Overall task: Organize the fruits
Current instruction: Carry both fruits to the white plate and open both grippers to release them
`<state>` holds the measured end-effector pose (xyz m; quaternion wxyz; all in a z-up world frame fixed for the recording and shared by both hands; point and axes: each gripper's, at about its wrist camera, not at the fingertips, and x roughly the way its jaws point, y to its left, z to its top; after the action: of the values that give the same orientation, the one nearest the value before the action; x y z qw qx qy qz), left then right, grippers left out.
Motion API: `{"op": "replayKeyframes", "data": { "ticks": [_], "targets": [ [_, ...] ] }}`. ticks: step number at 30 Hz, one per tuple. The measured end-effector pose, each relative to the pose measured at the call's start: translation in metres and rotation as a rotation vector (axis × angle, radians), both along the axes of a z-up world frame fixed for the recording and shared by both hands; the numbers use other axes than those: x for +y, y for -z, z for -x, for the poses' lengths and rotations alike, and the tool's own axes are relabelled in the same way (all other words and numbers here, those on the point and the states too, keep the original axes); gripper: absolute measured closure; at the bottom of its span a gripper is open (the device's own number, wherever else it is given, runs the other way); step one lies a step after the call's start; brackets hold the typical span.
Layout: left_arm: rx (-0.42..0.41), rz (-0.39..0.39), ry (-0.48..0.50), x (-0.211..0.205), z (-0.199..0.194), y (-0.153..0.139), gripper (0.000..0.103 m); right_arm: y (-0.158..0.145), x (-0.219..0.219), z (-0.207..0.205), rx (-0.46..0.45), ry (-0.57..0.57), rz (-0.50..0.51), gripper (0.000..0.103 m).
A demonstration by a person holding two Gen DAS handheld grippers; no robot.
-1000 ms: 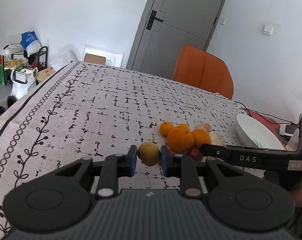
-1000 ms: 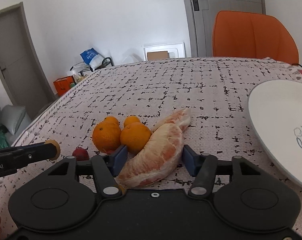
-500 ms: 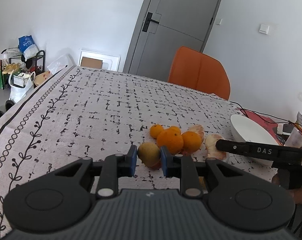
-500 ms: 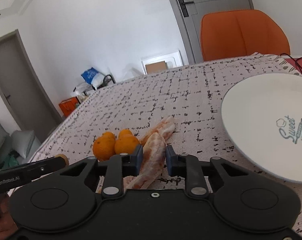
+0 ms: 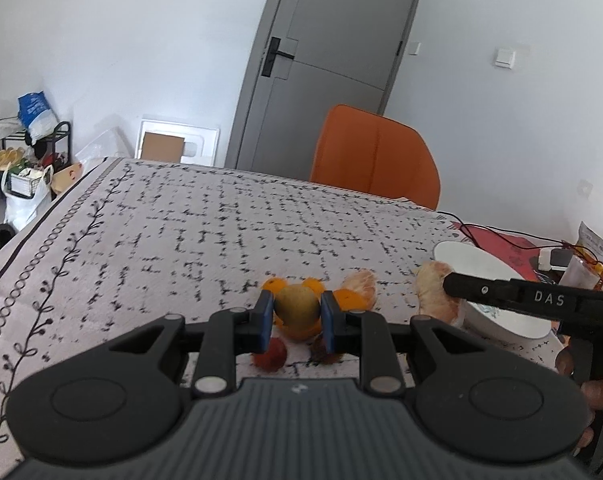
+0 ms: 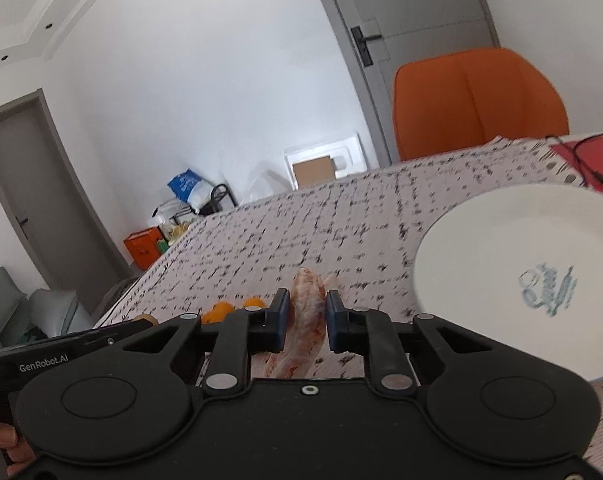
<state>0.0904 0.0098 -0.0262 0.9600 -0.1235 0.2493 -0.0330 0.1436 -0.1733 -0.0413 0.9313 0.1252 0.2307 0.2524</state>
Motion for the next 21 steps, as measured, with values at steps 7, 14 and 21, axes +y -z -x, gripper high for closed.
{"op": "replayKeyframes", "data": {
  "ticks": [7,14,21],
  "targets": [
    [-0.016,-0.010,0.045,-0.021,-0.011,-0.006,0.080,-0.006,-0.027,0.002,-0.027,0.065,-0.002,0.085],
    [-0.021,-0.017,0.093,-0.042,-0.021,-0.006,0.080,-0.004,-0.060,0.002,-0.035,0.153,0.003,0.086],
    [-0.026,-0.032,0.132,-0.062,-0.029,-0.008,0.080,-0.001,-0.094,0.002,-0.047,0.230,-0.016,0.086]
  ]
}}
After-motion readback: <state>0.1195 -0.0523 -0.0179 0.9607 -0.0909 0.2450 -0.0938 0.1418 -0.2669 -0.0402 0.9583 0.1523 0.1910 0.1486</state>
